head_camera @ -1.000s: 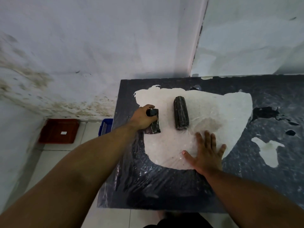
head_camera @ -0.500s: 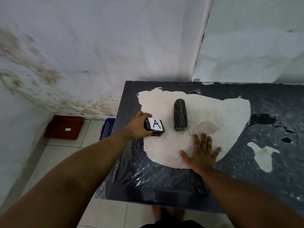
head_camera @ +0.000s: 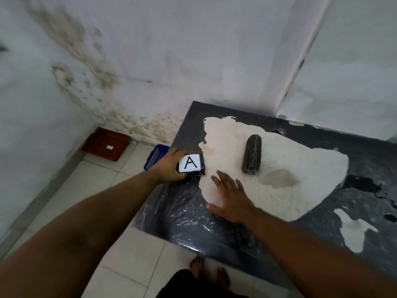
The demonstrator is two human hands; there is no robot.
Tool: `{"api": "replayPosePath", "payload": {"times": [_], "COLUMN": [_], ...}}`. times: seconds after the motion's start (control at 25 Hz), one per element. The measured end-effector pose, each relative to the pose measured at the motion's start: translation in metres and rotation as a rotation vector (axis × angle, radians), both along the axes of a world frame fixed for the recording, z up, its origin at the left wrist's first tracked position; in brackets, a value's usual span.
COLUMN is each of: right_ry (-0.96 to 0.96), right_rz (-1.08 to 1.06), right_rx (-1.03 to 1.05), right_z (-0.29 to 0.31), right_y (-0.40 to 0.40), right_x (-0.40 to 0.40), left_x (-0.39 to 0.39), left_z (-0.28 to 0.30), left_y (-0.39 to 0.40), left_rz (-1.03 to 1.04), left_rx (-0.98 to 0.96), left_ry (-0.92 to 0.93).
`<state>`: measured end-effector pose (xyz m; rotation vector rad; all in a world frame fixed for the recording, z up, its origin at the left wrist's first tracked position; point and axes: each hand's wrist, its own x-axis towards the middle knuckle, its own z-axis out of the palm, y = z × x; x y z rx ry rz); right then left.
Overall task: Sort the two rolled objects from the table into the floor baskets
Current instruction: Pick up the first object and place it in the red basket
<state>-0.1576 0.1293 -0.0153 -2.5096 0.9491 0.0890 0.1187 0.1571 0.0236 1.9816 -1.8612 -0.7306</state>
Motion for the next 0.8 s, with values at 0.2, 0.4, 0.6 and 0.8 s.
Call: {"api": "replayPosePath", "payload": {"times": [0.2, 0.4, 0.6, 0.8], "right_ry": [0.002, -0.011, -0.083, -0.271], "right_rz": [0.172, 0.280, 0.245, 0.059], "right_rx": [0.052, 0.146, 0.329, 0.640], "right_z": [0.027, 0.037, 0.041, 0.045], "right_y": [-0.012, 0.015, 0.048, 0.089], "right_x": [0.082, 0.171, 0.269, 0.370], "left_x": [0.064, 0.134, 0.226, 0.324], "left_z": [0.014, 0.032, 0.039, 0.048], "left_y": [0.072, 0.131, 0.178, 0.210], "left_rz": [0.192, 0.382, 0.487, 0.477], "left_rx": [-0.002, -0.026, -0.017, -0.036], "left_ry": [-0.081, -0.094, -0.122, -0.109]}}
